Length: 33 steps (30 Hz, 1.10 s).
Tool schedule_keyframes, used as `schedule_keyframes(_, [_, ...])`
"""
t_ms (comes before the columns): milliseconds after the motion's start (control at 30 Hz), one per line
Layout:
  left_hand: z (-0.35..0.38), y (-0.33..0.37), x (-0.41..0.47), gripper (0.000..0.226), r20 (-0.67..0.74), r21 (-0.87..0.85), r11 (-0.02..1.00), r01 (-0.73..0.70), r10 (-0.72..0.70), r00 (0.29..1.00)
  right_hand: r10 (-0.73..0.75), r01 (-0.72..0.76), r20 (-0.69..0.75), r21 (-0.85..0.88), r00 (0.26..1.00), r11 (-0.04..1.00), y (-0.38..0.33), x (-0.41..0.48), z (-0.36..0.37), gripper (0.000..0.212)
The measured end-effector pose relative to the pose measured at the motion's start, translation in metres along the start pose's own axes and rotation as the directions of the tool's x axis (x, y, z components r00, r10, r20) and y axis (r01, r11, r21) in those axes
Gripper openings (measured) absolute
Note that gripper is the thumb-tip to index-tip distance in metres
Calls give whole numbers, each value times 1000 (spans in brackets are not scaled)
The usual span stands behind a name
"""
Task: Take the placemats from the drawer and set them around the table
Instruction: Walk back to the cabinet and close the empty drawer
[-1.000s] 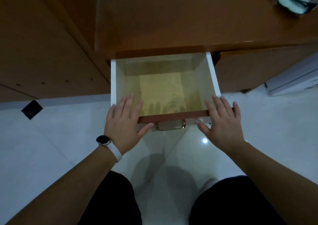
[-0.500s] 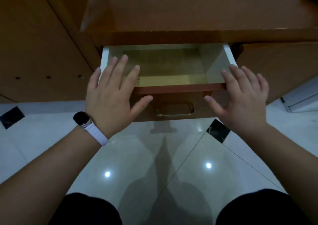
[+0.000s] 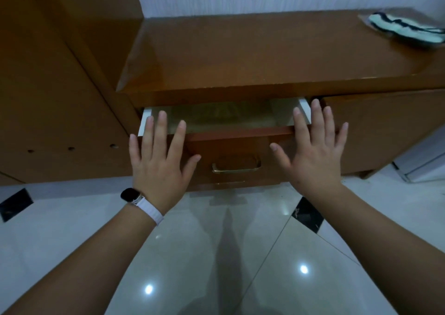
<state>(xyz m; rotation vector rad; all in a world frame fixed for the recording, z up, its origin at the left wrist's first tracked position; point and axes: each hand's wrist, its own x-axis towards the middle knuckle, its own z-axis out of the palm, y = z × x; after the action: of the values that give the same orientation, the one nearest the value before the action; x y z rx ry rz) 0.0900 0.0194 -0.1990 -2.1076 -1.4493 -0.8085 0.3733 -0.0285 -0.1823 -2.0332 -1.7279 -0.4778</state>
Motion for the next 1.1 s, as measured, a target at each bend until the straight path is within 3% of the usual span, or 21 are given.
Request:
schedule_keyframes(100, [15, -4, -1, 75, -38, -37, 999, -14, 12, 999, 18, -17, -26, 26, 999, 1000, -2, 0, 12, 78])
schedule_keyframes(333, [39, -20, -5, 83, -91, 61, 993, -104, 109, 990, -34, 33, -79, -6, 996, 999, 4, 10, 30, 80])
schedule_keyframes(733, [61, -17, -14, 73, 125, 62, 998, -1, -7, 992, -121, 121, 26, 3, 992, 993, 18, -8, 75, 91])
schedule_keyframes(1100, [66, -20, 8, 79, 249, 58, 998, 38, -52, 967, -44, 46, 196, -3, 980, 999, 9, 6, 86, 91])
